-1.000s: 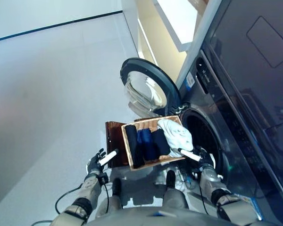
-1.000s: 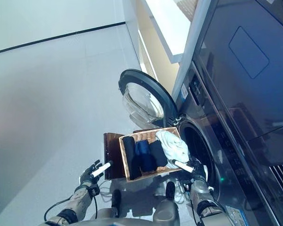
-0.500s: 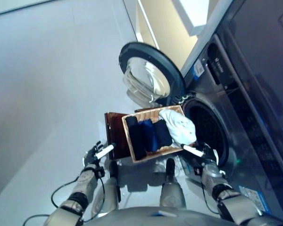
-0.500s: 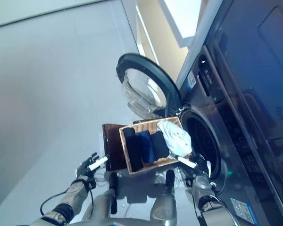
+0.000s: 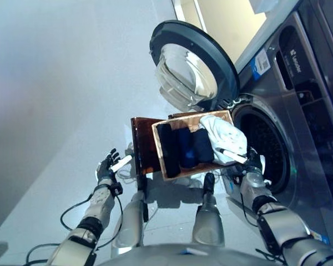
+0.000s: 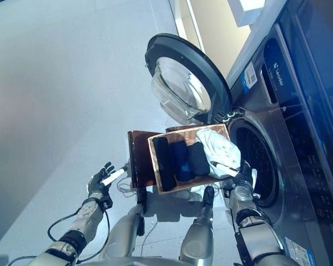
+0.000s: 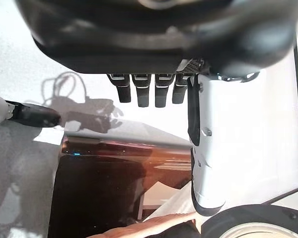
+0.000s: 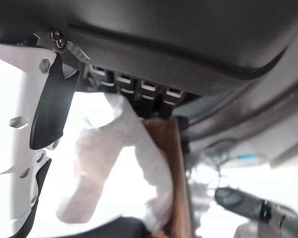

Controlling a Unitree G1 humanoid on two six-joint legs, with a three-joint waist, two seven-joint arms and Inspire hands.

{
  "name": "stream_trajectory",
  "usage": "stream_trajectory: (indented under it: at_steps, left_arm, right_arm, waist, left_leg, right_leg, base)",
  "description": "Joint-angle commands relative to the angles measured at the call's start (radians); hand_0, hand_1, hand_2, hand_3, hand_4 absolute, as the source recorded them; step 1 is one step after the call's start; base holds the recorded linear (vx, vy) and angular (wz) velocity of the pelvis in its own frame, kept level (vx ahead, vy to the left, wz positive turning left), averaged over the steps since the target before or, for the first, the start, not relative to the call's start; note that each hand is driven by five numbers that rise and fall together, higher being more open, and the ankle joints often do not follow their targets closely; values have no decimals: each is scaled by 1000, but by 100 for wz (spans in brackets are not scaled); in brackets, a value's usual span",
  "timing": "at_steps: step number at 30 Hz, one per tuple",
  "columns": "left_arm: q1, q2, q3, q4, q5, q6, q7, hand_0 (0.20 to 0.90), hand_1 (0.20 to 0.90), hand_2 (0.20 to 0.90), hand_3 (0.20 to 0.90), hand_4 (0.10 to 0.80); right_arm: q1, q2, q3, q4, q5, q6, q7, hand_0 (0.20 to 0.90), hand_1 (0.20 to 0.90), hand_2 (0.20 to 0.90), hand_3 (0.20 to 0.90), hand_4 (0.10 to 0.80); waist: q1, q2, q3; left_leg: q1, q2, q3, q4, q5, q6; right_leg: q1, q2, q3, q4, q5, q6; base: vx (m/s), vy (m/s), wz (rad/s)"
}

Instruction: Pick up the clothes and place them into the washing machine

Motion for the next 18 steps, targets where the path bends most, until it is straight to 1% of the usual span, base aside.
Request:
stream_trajectory:
  at_steps: [1,5,11,14,18]
  left_arm:
    - [5,35,8,-68,1,-72,18,900,900,900,900,800]
    - [0,34,-3,-82,8,-70,18,900,900,900,900,800]
    - [-14,32,-27,-91,-14,-73,9,900,900,900,900,800]
    - [-14,30,-34,-96,-21,-74,10,900,900,900,900,800]
    - [-7,28,-50,-126,-21,-71,4,900,900,900,900,800]
  right_arm:
    - [-39,-91,0,16,-43,-21,-56,900,900,900,900,800]
    - [-53,-90,3,20,-41,-18,-52,900,900,900,900,800]
    - [-78,-77,-12,12,51,-31,-28,900,900,900,900,800]
    - [-89,-71,-5,19,49,-28,-31,900,900,900,900,800]
    - [-111,-74,-19,101,42,-4,-45,900,900,900,900,800]
  waist:
    - [26,-25,-28]
    - [28,-15,-17]
    - [37,4,-3]
    - [45,12,0]
    - [66,30,8]
  left_leg:
    - [-52,72,-27,84,-11,-74]
    - [-57,71,-41,83,-9,-75]
    - [-71,63,-52,74,-3,-72]
    - [-83,61,-56,76,-3,-71]
    - [-106,52,-68,92,-8,-70]
  right_leg:
    - [-38,-91,13,85,72,11]
    - [-44,-91,11,99,64,9]
    - [-63,-100,7,116,56,11]
    - [-75,-103,0,125,52,11]
    - [-85,-111,-11,143,43,11]
  base:
    - [-9,-23,17]
    - [-24,-14,7]
    - [-17,8,7]
    - [-5,7,7]
    - [-3,-3,17]
